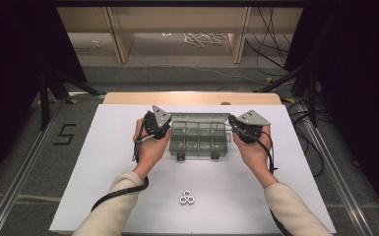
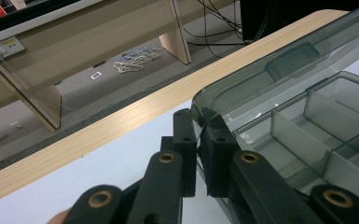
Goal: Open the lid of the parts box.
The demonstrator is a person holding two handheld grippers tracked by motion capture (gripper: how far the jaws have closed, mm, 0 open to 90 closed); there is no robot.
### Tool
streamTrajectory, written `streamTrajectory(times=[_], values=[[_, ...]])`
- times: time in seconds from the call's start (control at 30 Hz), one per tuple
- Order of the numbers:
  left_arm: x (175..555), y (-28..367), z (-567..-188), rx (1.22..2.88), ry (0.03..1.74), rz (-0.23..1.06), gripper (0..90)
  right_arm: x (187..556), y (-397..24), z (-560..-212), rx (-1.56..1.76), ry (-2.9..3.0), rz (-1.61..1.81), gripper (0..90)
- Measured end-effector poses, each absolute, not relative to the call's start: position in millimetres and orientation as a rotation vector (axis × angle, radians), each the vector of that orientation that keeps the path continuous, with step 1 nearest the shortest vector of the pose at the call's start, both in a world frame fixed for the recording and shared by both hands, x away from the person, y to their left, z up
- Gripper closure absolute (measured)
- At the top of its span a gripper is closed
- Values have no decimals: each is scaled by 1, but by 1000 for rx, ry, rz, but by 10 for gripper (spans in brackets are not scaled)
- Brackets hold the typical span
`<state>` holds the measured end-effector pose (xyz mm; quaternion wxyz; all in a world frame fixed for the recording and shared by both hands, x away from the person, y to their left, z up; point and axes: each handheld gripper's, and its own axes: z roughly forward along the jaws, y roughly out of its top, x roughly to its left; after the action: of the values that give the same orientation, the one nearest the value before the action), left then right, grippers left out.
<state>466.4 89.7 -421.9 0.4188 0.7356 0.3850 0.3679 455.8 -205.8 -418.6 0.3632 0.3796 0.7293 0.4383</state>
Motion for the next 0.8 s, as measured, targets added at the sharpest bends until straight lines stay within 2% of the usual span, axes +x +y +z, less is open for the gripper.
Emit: streamTrajectory(times=[0.8], values=[[479, 90, -416, 1827, 986, 899, 852, 470, -208, -415, 1000, 1856, 1164, 865]])
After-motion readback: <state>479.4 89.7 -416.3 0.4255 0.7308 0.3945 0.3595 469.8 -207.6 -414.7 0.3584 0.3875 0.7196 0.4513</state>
